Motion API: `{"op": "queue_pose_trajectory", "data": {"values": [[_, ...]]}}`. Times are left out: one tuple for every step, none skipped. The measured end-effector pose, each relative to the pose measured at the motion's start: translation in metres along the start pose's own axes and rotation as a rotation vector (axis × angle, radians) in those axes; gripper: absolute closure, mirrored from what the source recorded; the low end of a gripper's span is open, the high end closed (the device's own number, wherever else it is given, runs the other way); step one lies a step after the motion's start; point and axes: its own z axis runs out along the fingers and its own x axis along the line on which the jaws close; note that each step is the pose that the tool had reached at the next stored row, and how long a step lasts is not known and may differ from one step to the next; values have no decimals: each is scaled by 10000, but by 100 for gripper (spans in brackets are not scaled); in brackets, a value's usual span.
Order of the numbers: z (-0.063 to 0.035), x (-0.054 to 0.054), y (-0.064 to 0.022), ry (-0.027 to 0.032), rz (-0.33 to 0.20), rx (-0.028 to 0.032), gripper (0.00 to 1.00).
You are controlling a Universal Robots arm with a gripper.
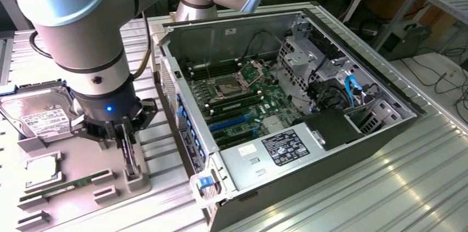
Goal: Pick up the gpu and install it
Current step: 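Pick up the gpu and move the gpu toward the slot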
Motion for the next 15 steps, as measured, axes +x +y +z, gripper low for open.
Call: {"op": "queue_pose_trajectory", "data": {"values": [[-10, 0, 0, 0, 0, 0, 72], [-28, 0, 1, 0, 0, 0, 72], [-43, -1, 1, 1, 0, 1, 72], [-61, -1, 2, 0, 0, 0, 72], [-72, -1, 2, 2, 0, 0, 72], [-82, -2, 3, 3, 0, 1, 72], [-95, -2, 3, 3, 0, 0, 72], [-104, -2, 3, 2, 0, 0, 72], [-114, -2, 3, 3, 0, 0, 72], [-120, -2, 4, 3, 0, 0, 72], [-126, -2, 4, 3, 0, 1, 72], [-132, -2, 4, 3, 0, 0, 72], [-138, -3, 4, 3, 0, 0, 72], [-143, -3, 4, 2, 0, 0, 72], [-148, -3, 5, 2, 0, 0, 72]]}}
